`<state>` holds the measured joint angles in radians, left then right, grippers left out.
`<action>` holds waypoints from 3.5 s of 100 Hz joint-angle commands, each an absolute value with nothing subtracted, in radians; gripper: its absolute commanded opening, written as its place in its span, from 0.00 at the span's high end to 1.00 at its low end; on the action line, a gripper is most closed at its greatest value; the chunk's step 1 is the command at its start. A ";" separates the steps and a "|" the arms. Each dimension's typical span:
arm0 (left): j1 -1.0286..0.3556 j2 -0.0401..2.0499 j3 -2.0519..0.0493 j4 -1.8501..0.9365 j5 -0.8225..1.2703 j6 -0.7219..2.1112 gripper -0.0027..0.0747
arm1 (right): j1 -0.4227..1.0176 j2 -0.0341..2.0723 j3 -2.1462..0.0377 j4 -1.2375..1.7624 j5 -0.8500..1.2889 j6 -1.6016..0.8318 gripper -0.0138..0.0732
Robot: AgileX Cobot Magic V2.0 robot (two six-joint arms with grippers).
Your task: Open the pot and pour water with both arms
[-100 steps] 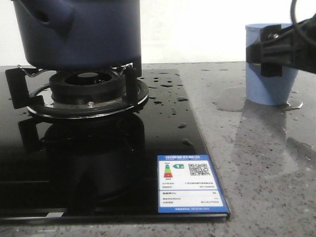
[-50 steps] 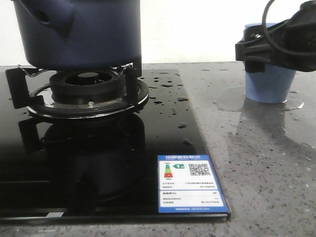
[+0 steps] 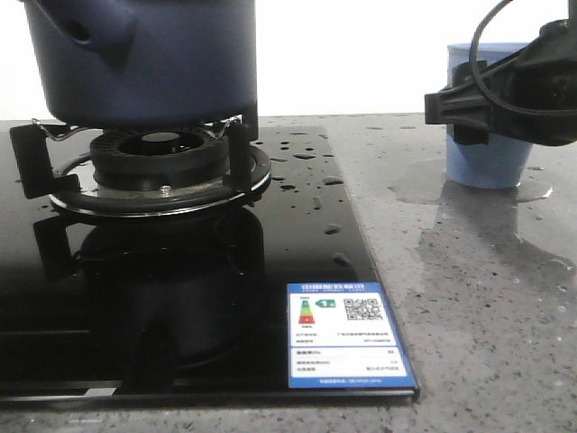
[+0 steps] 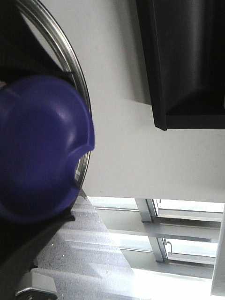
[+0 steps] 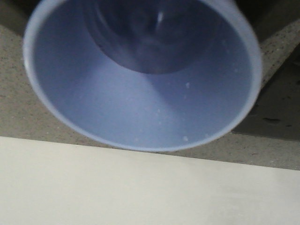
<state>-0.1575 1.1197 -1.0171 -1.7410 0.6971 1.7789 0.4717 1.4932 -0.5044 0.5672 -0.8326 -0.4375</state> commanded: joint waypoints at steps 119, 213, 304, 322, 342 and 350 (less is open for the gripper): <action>-0.163 0.911 -1.049 -1.784 0.486 1.681 0.60 | 0.603 1.459 -1.429 -0.133 0.092 -0.427 0.65; -0.163 0.911 -1.047 -1.786 0.489 1.681 0.60 | 0.660 1.600 -1.481 -0.894 0.000 -0.427 0.65; -0.163 0.911 -1.047 -1.786 0.489 1.681 0.60 | 0.658 1.637 -1.492 -1.565 0.124 -0.427 0.65; -0.163 0.911 -1.047 -1.786 0.489 1.681 0.60 | 0.658 1.637 -1.549 -1.602 0.129 -0.427 0.65; -0.163 0.911 -1.047 -1.786 0.489 1.681 0.60 | 0.662 1.637 -1.621 -1.665 0.129 -0.427 0.65; -0.163 0.911 -1.047 -1.786 0.489 1.681 0.60 | 0.662 1.637 -1.641 -1.665 0.127 -0.427 0.65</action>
